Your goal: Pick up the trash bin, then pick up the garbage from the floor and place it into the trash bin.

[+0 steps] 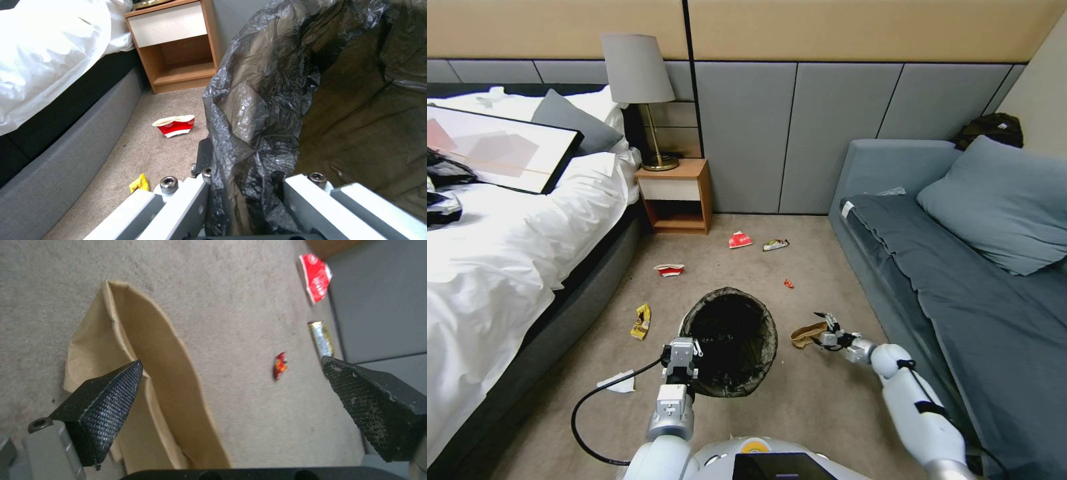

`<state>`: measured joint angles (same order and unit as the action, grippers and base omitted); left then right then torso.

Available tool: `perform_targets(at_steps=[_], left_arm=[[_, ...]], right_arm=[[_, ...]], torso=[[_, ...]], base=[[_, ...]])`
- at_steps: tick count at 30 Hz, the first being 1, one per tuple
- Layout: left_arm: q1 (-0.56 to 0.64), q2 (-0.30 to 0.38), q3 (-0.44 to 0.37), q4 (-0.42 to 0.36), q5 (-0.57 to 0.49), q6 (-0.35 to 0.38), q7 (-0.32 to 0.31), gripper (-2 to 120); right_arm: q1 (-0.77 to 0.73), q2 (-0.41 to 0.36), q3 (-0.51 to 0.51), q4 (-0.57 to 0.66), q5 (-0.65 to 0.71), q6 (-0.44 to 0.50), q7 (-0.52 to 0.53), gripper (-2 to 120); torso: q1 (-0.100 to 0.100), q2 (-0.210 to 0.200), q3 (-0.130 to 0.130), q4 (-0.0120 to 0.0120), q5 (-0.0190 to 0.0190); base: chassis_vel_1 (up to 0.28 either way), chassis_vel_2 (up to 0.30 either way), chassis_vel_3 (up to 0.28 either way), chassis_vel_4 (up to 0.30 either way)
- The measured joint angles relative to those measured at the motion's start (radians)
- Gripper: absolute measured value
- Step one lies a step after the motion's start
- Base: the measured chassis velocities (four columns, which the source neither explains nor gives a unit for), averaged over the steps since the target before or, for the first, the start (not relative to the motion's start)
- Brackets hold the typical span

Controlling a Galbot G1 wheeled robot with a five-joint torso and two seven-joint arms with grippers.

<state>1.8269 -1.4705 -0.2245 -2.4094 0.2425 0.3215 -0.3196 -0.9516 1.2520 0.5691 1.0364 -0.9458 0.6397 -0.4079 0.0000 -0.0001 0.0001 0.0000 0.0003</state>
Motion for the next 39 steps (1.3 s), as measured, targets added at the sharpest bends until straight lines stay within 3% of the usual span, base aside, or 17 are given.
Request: perform_targets(at_steps=[33, 36, 39], left_arm=[[0.004, -0.003, 0.005, -0.002, 0.007, -0.005, -0.003, 1], [0.005, -0.003, 0.005, -0.002, 0.007, -0.006, -0.003, 1], [0.005, -0.003, 0.005, -0.002, 0.008, -0.007, -0.004, 1]], right_arm=[[-0.016, 0.056, -0.012, -0.039, 0.02, -0.026, 0.013, 100], [-0.023, 0.061, -0.011, -0.05, 0.041, -0.029, 0.012, 98], [-0.031, 0.069, -0.009, -0.069, 0.084, -0.03, 0.002, 87]], torso=[[0.0, 0.0, 0.0, 0.0001, -0.0003], [0.0, 0.0, 0.0, 0.0001, -0.0004], [0.0, 0.0, 0.0, 0.0001, -0.0004]], base=[[0.0, 0.0, 0.0, 0.0], [0.0, 0.0, 0.0, 0.0], [0.0, 0.0, 0.0, 0.0]])
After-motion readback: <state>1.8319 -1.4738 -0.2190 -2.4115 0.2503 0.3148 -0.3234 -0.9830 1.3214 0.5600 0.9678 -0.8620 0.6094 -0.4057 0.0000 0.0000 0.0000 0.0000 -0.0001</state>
